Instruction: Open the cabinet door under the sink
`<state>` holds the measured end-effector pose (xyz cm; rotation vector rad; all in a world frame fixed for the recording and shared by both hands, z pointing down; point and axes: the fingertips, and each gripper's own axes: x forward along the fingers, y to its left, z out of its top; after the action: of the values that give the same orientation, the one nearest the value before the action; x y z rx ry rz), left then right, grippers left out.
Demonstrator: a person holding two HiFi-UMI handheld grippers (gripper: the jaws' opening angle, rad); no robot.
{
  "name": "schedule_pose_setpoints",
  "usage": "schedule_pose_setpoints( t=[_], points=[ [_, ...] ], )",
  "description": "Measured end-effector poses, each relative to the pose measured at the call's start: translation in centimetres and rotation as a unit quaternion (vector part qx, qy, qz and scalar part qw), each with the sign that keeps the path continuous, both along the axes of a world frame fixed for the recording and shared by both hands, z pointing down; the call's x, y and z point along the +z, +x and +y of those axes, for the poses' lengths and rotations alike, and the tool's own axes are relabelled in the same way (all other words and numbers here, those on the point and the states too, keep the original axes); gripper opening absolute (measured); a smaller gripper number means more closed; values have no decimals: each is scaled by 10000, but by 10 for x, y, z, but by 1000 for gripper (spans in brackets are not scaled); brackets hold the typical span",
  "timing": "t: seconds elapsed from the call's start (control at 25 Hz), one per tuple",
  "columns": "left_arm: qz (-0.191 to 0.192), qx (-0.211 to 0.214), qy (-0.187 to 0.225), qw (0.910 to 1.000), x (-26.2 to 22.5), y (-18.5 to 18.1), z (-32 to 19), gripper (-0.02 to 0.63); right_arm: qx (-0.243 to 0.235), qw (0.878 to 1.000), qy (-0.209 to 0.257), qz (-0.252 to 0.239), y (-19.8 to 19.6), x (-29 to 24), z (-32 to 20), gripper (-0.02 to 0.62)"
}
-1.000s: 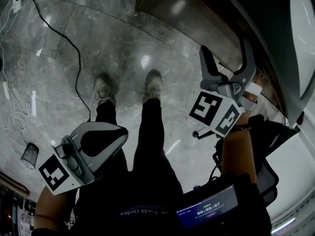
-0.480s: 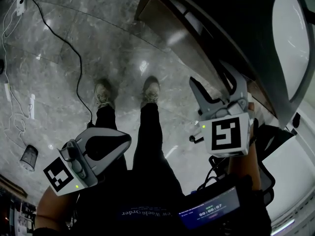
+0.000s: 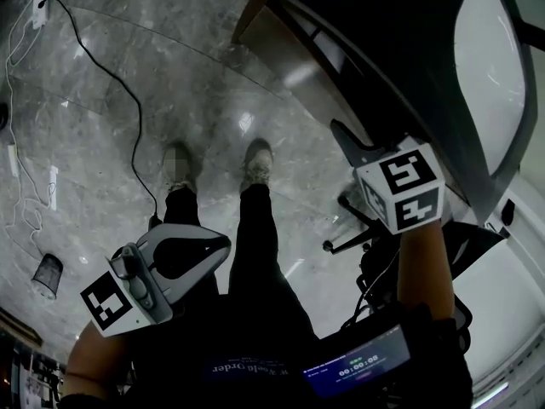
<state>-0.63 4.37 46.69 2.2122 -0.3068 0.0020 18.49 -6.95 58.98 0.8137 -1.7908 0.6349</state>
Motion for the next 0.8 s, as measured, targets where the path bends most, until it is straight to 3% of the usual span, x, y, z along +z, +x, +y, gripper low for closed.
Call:
schedule_pose_setpoints(
  t=[0.08,0.16,0.32,0.8],
  points=[
    [20,-25,14,10000,-4,-2,0,0,-72,9995,-98,276,-1,7,6,137],
    [18,-76,19,10000,-5,-8,0,0,53,9995,-212,217,-8,7,13,81],
    [-15,-178,30,9998,-7,-21,0,1,432,9980,-453,-71,-30,9,30,81],
    [-87,-274,258,9993,-17,-67,-13,0,1390,9882,-592,-264,-56,10,46,83]
  ],
)
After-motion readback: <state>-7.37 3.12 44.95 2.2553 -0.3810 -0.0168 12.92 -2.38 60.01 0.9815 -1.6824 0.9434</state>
